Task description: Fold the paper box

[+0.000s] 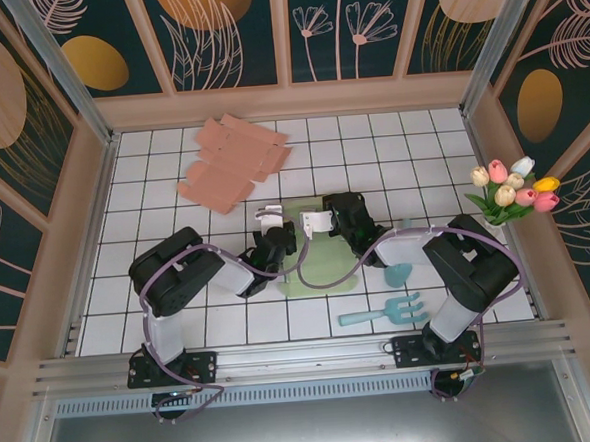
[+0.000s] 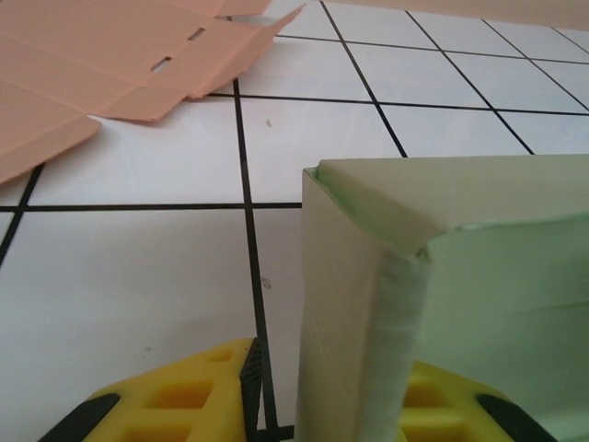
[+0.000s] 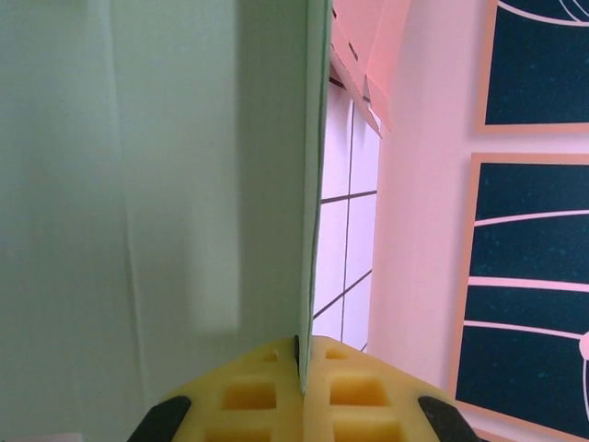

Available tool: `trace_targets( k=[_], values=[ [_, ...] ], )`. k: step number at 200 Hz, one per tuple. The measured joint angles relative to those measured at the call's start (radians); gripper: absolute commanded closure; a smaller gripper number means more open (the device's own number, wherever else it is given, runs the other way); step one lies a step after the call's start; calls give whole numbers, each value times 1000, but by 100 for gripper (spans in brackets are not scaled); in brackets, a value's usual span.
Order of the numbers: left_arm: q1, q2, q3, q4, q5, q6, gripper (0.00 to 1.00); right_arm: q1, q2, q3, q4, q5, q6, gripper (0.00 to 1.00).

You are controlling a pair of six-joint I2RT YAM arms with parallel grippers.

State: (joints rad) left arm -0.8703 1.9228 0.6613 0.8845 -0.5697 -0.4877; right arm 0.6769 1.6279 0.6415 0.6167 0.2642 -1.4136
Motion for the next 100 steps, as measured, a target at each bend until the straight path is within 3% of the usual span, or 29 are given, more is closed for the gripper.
trace_targets(
  k=[42, 82, 100],
  values=[
    [2, 0, -6, -5, 39, -47, 66, 0, 0, 0, -3, 0, 6, 100],
    [0, 16, 8, -3, 26, -60, 74, 0, 0, 2, -7, 1, 6, 100],
    [-2, 31, 26, -2, 18, -59, 88, -2, 0, 3, -10, 8, 6, 100]
  ],
)
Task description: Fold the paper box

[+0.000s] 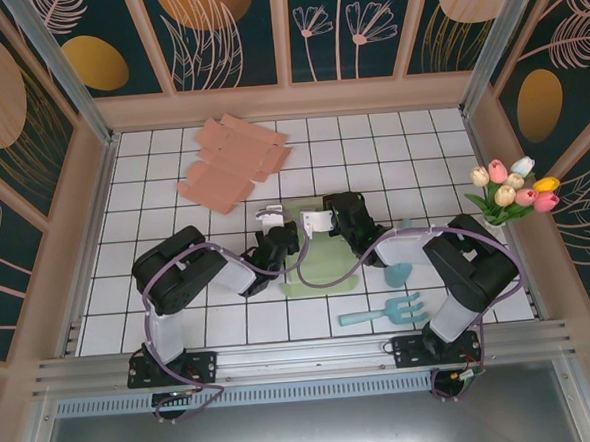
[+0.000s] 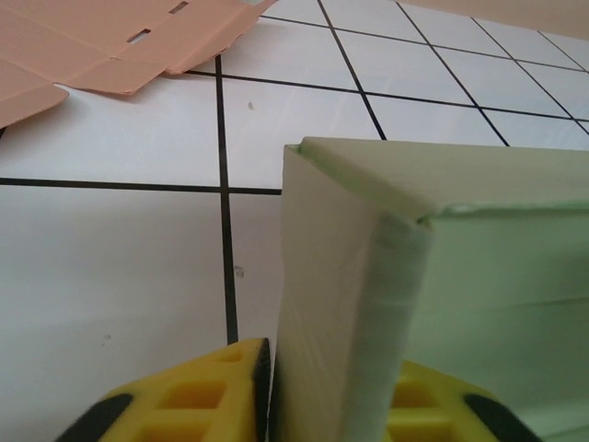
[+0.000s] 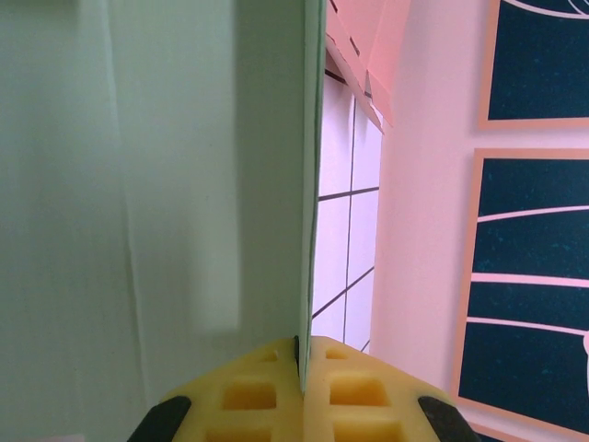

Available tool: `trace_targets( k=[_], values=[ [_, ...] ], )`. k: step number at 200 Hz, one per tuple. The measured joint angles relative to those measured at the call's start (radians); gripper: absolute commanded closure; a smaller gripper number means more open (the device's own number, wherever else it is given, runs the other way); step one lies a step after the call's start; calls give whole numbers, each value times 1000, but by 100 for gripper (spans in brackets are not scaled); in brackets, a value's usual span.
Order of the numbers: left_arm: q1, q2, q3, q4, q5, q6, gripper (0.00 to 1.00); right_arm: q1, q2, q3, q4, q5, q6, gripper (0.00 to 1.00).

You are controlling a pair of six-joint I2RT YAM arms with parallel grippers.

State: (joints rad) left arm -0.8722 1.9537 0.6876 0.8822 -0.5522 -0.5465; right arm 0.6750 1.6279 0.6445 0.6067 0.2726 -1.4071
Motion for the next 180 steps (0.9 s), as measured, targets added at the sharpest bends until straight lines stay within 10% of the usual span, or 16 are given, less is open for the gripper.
trace_targets(
  k=[56, 87, 180],
  values=[
    [8, -5, -6, -3, -1, 38, 100, -1, 0, 8, -8, 6, 2, 100],
    [57, -79, -67, -22, 127, 59, 69, 12, 0, 20, -34, -11, 29, 100],
    [102, -408, -152, -160, 264, 10, 46, 13, 2, 69, -121, 43, 143, 100]
  ],
)
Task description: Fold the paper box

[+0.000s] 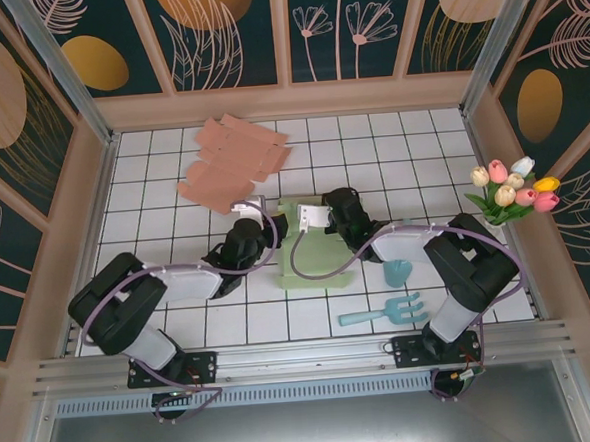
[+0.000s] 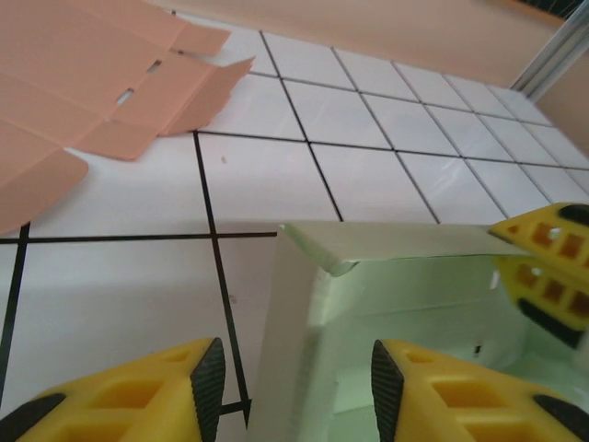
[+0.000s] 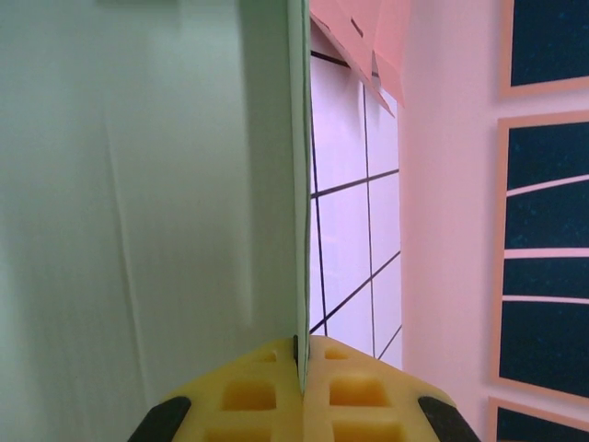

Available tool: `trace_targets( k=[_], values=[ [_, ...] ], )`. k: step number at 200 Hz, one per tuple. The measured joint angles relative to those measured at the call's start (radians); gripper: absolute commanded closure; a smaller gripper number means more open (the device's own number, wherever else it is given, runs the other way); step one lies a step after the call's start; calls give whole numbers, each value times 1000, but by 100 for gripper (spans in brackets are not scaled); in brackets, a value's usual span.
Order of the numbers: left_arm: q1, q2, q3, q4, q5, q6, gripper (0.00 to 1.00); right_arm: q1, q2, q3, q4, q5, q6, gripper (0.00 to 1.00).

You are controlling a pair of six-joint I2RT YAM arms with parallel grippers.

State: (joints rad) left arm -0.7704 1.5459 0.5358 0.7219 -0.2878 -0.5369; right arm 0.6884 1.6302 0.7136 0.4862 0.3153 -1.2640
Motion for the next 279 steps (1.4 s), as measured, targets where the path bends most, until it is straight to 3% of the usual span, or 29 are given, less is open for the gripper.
trace_targets(
  k=[46, 86, 151, 190, 226, 279],
  values=[
    [12, -36, -7, -80, 24, -10, 41, 1, 0, 2, -23, 10, 23, 100],
    [50, 72, 2, -82, 105, -7, 44, 6, 0, 2, -35, 9, 37, 100],
    [53, 267, 127, 43, 156, -23, 50, -14, 0, 2, -50, 103, 47, 100],
    [53, 308, 138, 106, 161, -34, 50, -17, 0, 2, -50, 130, 51, 100],
    [53, 270, 113, 79, 138, -24, 47, -18, 0, 2, -48, 122, 52, 100],
    [56, 34, 10, -91, 72, 39, 47, 1, 0, 2, -50, 37, 52, 100]
  ],
)
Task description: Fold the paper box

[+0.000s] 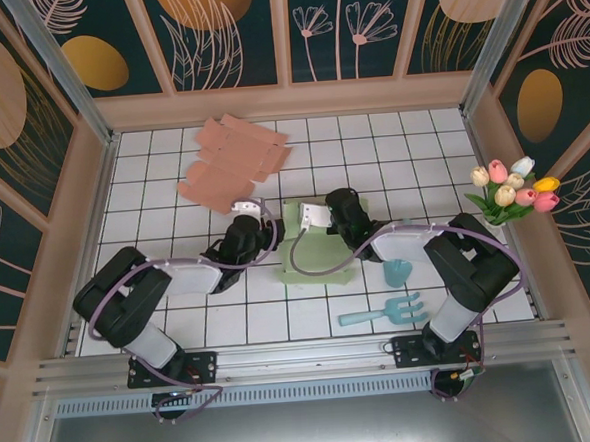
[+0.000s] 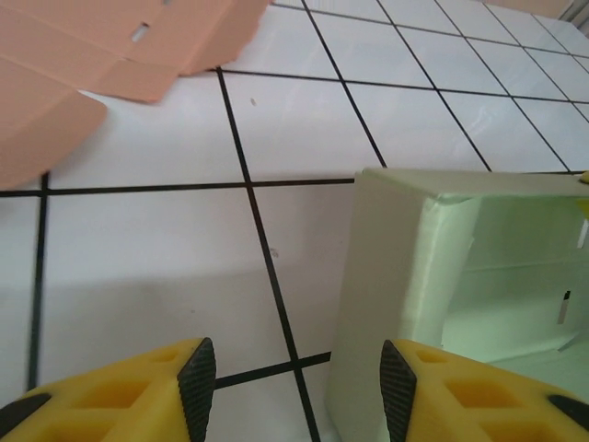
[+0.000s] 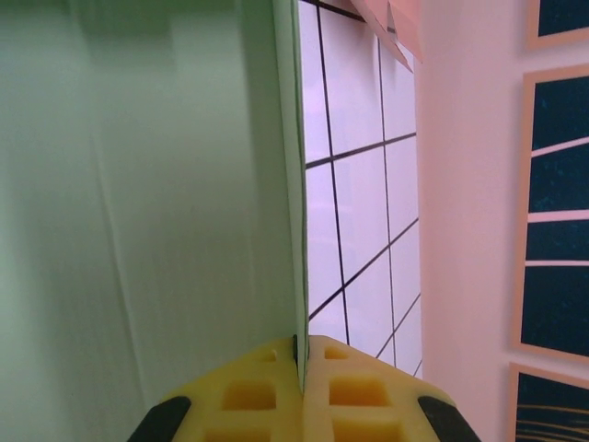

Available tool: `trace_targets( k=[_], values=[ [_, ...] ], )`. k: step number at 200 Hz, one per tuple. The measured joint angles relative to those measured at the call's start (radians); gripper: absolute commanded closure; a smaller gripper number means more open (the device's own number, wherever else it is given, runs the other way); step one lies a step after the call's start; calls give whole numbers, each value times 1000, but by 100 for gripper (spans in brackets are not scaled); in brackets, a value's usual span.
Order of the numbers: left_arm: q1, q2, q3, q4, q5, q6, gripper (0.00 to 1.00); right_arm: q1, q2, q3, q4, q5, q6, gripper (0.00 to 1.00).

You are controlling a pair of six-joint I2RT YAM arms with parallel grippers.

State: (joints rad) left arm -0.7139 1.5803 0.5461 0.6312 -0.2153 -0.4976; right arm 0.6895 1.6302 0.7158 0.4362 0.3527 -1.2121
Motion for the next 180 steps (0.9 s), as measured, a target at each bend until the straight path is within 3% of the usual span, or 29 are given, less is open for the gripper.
trace_targets(
  k=[56, 132, 158, 180],
  values=[
    [2, -24, -40, 31, 115, 11, 46, 3, 0, 0, 0, -14, 0, 100],
    [2, 248, 120, 45, 178, 31, 50, 2, -5, 0, 3, -25, 2, 100],
    [2, 283, 159, 41, 129, 44, 61, 2, -6, 0, 3, -30, 7, 100],
    [-4, 299, 177, 38, 69, 53, 85, 2, -6, 0, 4, -37, 7, 100]
  ],
)
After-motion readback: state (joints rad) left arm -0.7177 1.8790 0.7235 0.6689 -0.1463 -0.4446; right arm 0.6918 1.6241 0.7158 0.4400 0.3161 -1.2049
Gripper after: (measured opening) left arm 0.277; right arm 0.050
